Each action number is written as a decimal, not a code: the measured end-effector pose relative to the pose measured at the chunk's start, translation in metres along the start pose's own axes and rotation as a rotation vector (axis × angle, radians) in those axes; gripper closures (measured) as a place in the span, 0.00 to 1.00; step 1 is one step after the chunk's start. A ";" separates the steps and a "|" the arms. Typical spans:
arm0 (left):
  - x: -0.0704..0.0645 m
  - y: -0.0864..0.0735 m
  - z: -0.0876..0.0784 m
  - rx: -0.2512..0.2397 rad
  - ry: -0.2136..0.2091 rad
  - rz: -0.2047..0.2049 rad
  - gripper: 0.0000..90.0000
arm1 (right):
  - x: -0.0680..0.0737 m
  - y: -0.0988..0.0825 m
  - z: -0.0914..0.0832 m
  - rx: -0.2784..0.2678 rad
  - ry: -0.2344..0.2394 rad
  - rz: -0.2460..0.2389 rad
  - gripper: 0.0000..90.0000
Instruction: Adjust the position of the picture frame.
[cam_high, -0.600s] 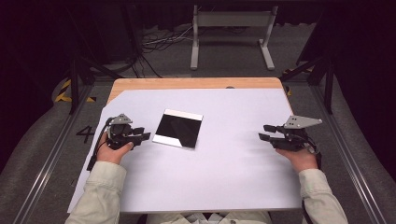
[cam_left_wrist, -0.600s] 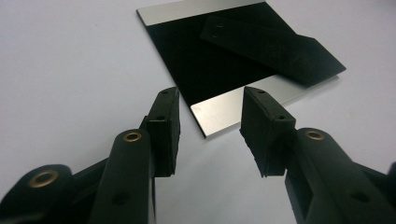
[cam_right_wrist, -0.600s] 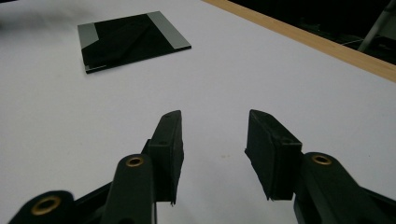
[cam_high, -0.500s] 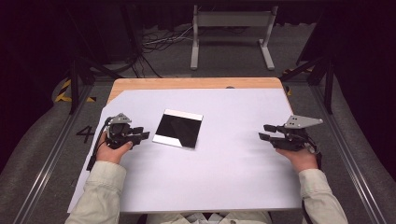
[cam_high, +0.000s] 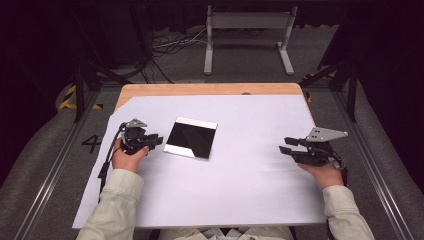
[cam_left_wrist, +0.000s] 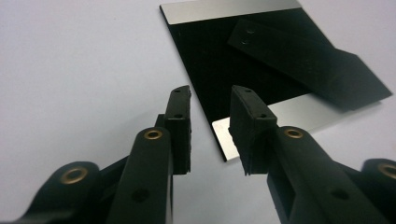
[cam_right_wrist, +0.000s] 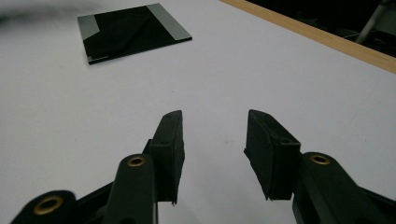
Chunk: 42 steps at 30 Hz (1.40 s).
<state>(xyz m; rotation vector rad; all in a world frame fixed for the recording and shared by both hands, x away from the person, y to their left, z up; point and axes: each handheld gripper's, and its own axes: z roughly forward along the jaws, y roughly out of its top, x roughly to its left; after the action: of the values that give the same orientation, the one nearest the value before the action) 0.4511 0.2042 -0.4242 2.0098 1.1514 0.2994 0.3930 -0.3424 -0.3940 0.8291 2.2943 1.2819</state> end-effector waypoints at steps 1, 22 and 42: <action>0.000 0.000 0.002 0.004 0.002 -0.001 0.81 | 0.000 -0.001 -0.001 0.001 -0.003 0.000 0.62; 0.000 -0.006 0.029 0.091 0.003 -0.025 1.00 | 0.004 -0.007 -0.018 -0.001 -0.030 -0.002 0.63; -0.022 -0.007 0.032 0.140 -0.155 0.041 1.00 | 0.006 -0.002 -0.019 -0.019 -0.010 0.006 0.63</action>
<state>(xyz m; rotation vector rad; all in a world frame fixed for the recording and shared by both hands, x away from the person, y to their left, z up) 0.4517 0.1718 -0.4469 2.1393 1.0597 0.0831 0.3772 -0.3514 -0.3858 0.8345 2.2705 1.2971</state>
